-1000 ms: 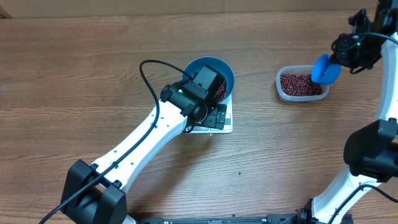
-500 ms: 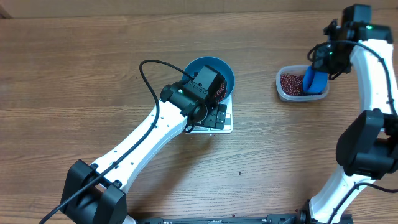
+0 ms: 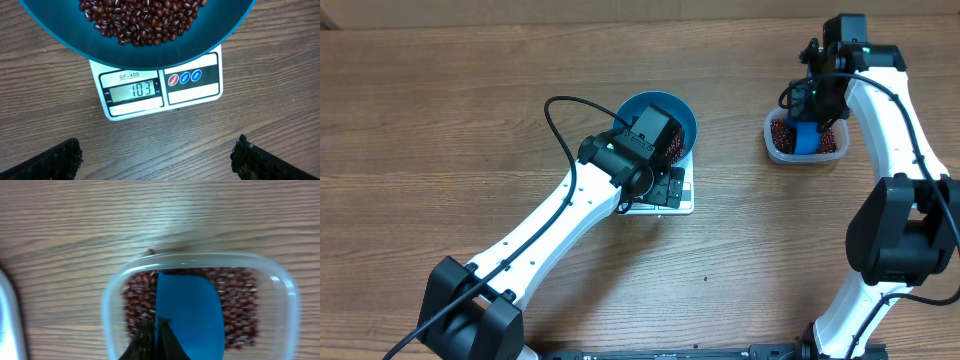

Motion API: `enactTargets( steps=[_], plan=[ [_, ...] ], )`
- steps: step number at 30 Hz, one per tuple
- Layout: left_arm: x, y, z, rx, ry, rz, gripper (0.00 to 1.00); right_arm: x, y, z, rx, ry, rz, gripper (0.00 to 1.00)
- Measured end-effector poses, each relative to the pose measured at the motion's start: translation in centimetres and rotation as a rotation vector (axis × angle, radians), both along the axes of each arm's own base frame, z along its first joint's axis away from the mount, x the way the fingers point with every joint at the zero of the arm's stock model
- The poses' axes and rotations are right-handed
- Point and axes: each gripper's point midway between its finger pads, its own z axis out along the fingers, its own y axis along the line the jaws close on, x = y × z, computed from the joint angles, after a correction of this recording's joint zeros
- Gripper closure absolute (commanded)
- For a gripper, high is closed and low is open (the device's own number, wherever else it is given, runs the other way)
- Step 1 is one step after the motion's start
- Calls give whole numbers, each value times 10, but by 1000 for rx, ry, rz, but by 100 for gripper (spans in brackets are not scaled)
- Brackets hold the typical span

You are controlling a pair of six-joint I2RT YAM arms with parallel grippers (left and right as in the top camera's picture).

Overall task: Scoop item into bowl and weigh 150g on scale
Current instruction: 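Dig the scoop into the red beans again with the right gripper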

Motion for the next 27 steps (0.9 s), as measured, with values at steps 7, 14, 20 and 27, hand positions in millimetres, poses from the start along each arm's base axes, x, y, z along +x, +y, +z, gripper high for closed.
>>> enactTargets(
  steps=[7, 14, 20, 27],
  plan=[
    [0, 0, 0, 0, 0, 0, 0, -1, -1, 0, 59, 8, -75, 96],
    [0, 0, 0, 0, 0, 0, 1, -5, -15, 3, 203, 19, -148, 96],
    [0, 0, 0, 0, 0, 0, 1, -6, -28, 18, 443, -12, -211, 96],
    [0, 0, 0, 0, 0, 0, 1, -10, -50, 31, 594, -41, -274, 96]
  ],
)
